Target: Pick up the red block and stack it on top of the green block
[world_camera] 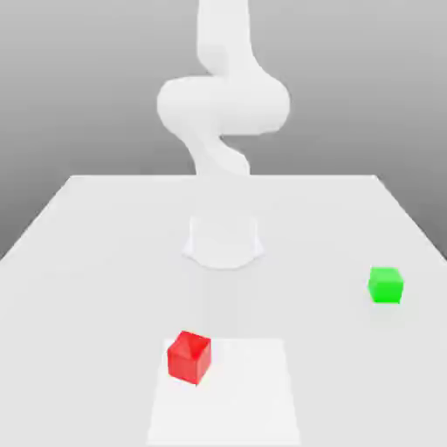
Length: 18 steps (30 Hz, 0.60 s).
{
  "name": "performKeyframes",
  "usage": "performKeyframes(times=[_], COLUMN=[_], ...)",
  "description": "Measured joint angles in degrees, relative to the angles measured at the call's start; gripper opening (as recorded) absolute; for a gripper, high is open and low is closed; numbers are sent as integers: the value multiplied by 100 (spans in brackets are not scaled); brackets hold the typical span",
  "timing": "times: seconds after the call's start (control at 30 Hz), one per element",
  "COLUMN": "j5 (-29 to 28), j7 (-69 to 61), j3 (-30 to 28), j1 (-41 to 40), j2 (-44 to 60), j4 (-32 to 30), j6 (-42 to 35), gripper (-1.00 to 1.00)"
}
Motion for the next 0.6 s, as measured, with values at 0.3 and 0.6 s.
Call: performKeyframes(times=[0.3,0.6], j5=[-371,-8], j7=[898,1288], j3=[262,141], j1=[-619,-886], j2=[1905,3870], j4=[-1234,-2510], j6=[1176,2449], gripper=[0,0])
